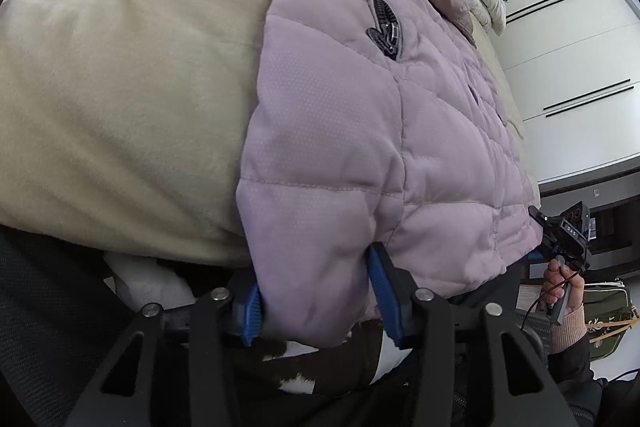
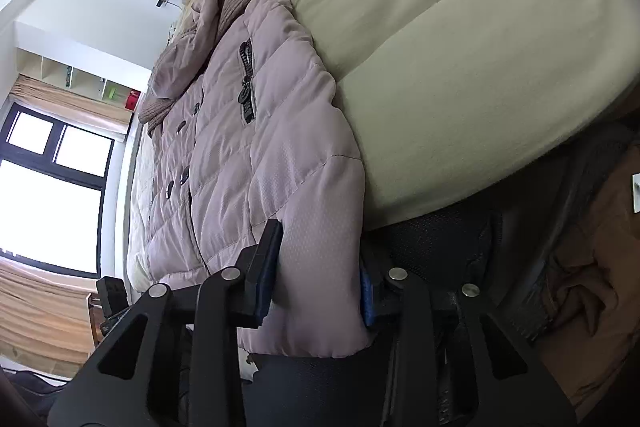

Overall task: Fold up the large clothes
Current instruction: 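Grasp the coat hem with both grippers and lift it toward the collar, then carry the held hem over the coat toward the hood with both grippers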

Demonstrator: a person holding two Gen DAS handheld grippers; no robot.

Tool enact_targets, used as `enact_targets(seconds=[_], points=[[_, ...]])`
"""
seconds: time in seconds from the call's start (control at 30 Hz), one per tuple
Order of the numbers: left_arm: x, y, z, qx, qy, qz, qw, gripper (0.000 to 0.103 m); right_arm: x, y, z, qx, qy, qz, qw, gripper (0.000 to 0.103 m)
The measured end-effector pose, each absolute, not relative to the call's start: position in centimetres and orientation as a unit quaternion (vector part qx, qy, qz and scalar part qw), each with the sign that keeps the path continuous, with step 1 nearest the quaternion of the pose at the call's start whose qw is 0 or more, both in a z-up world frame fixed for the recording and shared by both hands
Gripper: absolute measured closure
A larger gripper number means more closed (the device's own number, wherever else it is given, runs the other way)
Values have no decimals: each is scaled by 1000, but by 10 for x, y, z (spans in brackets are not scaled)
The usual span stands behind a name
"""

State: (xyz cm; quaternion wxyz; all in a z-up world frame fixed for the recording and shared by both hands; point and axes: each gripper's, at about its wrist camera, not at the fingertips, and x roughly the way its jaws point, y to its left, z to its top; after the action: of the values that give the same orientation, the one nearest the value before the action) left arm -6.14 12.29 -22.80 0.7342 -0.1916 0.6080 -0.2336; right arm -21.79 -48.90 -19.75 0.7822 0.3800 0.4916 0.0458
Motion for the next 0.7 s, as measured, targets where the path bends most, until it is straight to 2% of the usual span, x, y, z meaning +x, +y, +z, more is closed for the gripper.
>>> enact_targets(seconds=[0.07,0.13,0.2,0.43,0.6,0.7], points=[[-62,122,-226,-198,608,-237,732,71,-216,-485,-195,367,493,42,788,78],[-63,124,-222,-215,601,-241,731,88,-216,-479,-191,348,490,40,798,88],[-65,125,-215,-227,594,-244,732,93,-214,-470,-184,324,486,36,811,92],[-79,129,-175,-208,563,-260,757,96,-220,-456,-159,290,474,29,831,96],[-93,131,-160,-180,575,-270,751,96,-240,-449,-141,284,473,38,833,97],[-95,143,-156,-211,576,-271,742,97,-253,-449,-131,299,466,47,831,97]])
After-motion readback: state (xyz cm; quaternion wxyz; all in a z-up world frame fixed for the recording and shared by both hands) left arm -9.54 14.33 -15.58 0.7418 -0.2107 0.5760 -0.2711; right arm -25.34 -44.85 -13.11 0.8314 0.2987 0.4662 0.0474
